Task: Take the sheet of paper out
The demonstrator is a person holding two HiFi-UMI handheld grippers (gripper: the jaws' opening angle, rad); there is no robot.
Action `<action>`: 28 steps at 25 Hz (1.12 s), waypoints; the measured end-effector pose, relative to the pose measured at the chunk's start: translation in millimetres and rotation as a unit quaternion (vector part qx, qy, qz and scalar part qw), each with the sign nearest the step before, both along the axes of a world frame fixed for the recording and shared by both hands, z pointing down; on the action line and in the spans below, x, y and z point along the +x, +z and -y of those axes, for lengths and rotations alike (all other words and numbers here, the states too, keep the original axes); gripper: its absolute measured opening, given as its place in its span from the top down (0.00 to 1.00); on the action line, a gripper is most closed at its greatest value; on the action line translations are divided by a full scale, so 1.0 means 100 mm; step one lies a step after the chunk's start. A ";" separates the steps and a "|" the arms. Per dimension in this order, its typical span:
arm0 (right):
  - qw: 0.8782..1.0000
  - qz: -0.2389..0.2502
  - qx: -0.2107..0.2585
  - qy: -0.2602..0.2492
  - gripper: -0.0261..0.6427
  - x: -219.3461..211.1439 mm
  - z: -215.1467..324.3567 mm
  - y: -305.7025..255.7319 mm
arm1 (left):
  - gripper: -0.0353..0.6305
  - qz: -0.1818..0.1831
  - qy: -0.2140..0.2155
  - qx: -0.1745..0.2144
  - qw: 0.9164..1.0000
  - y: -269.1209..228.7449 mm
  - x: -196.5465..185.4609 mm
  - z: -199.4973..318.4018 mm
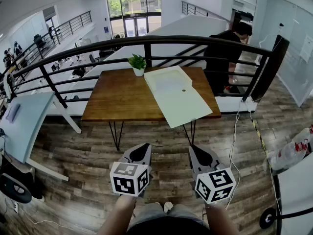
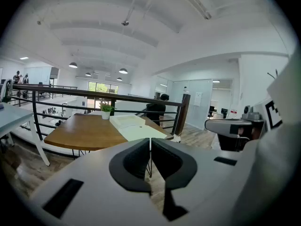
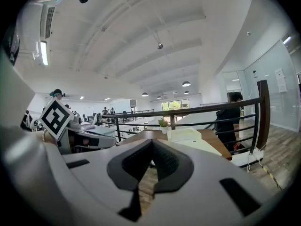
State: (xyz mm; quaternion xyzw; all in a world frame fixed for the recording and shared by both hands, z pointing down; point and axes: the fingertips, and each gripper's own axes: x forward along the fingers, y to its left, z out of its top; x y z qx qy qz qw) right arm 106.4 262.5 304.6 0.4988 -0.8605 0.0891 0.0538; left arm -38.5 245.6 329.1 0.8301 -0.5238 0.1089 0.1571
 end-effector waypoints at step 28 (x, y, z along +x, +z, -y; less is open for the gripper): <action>0.998 0.023 -0.029 -0.053 0.92 0.14 0.25 0.28 | 0.91 -0.020 -0.009 -0.027 0.999 0.30 0.39 0.27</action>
